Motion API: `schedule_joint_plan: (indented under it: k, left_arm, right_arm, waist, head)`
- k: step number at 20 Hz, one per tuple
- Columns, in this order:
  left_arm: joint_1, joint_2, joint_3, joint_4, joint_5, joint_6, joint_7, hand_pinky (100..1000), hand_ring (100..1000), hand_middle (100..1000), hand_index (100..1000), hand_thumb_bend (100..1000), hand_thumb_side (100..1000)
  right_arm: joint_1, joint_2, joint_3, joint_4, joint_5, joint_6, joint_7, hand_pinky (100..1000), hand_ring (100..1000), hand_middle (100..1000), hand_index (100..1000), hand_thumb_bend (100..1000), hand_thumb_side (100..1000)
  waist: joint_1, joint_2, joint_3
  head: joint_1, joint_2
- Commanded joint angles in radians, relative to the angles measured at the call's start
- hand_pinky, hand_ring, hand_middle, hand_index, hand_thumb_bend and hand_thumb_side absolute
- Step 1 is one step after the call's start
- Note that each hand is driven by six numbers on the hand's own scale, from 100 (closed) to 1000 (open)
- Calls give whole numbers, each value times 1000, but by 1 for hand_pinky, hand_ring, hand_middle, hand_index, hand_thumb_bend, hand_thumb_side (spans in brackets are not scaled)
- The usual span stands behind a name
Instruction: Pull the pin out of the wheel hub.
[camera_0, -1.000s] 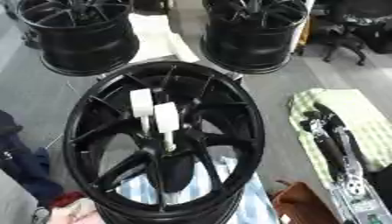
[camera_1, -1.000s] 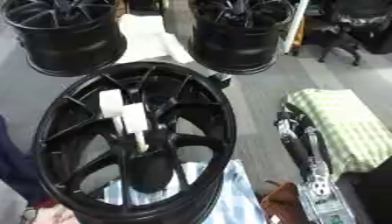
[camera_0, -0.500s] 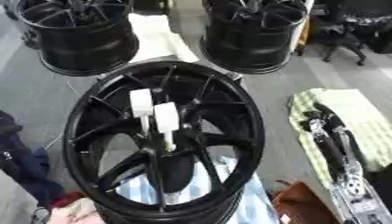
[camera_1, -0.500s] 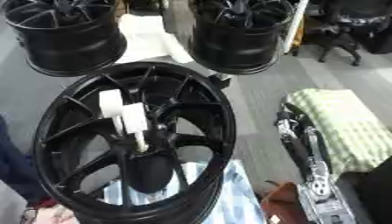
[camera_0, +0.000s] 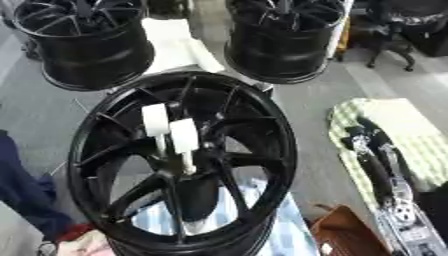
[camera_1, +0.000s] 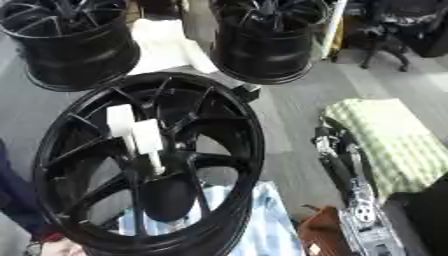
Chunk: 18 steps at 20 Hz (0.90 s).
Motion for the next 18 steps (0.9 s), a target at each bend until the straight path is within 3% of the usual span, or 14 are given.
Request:
schedule_joint_plan:
  k: [1,9,14,18]
  left_arm:
    - [-62,109,-68,-25,-24,-52,-34,741,1000,775,934,100,711]
    - [-277,327,-285,40,-136,-186,-166,739,1000,784,938,100,592]
    - [-418,468,-426,99,-163,-273,-253,739,1000,793,938,100,598]
    - [-523,490,-531,178,-178,-337,-317,741,1000,797,940,105,621]
  right_arm:
    - [-3,-31,-4,-20,10,-1,3,757,697,720,895,116,652]
    - [2,-45,7,-15,14,-1,13,757,697,720,895,117,654]
    - [1,-47,13,-14,13,-1,19,757,697,720,895,116,655]
    - [1,-49,13,-14,13,-1,20,757,697,720,895,116,655]
  waist:
    - [8,-12,-5]
    - [27,-25,-32]
    - [27,-27,-51]
    - [30,-28,-53]
  head:
    - [-1,-3]
    - [9,-3]
    - [19,-3]
    - [19,-3]
